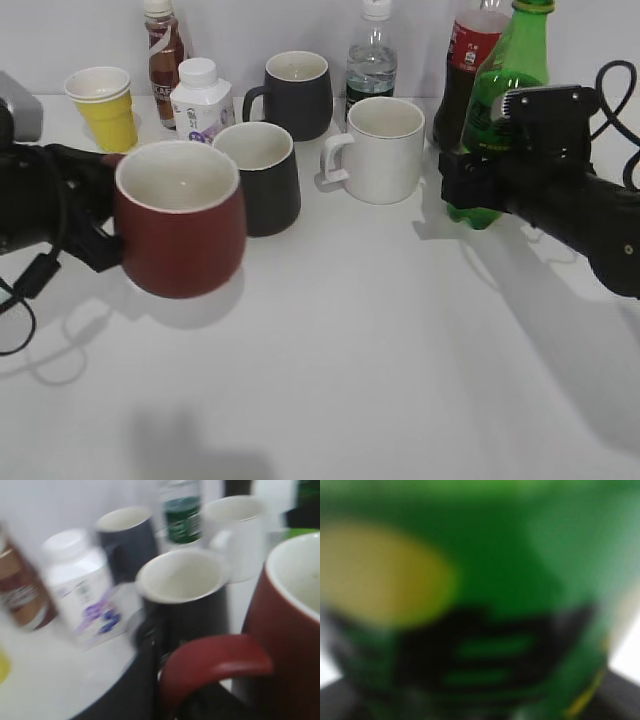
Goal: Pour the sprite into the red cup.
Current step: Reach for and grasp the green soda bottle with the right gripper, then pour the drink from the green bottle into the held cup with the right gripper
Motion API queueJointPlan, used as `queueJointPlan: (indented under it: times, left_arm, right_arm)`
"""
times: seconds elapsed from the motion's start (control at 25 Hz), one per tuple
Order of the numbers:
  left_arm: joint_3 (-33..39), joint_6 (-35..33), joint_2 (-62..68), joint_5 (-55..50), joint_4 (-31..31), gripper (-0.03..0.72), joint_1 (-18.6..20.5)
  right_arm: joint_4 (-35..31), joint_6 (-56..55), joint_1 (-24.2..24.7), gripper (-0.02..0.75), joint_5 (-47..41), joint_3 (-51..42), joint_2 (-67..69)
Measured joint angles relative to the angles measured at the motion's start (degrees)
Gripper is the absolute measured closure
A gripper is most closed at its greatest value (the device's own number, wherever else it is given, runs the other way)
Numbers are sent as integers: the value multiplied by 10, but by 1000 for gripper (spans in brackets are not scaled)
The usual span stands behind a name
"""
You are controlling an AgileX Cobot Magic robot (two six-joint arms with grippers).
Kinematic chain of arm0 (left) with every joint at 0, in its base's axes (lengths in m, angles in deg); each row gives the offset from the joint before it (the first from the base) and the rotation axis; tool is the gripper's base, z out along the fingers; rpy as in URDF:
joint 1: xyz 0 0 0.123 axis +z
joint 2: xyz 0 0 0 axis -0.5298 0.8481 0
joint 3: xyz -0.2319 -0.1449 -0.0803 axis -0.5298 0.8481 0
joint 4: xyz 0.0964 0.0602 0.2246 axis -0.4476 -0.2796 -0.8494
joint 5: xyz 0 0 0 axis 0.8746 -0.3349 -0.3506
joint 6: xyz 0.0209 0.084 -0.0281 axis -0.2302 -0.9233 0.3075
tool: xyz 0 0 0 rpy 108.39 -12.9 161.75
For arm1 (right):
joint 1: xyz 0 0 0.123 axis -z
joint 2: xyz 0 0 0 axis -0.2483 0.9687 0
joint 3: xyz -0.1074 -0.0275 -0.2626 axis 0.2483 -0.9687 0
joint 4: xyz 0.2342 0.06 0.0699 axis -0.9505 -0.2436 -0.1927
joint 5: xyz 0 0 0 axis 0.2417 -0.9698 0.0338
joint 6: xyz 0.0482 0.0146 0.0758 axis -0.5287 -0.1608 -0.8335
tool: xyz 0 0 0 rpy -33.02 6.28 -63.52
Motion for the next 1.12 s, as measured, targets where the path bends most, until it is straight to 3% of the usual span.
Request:
queueJointPlan:
  times: [0.2,0.44,0.64,0.88,1.12]
  left_arm:
    - [0,2,-6,-2,-4,623,-52]
    - [0,2,3,-1,1,623,-111]
    - [0,2,35,1,17,623,-130]
    - [-33,2,79,3,20,623,-131]
    - [-79,2,123,14,24,623,-131]
  right_arm:
    - [-3,11,0,320,2,5,3]
    - [-4,13,1,330,-18,0,-18]
    - [12,14,1,332,-65,-10,-97]
    - [165,41,1,332,-78,-2,-192]
    - [340,44,1,332,-110,54,-200]
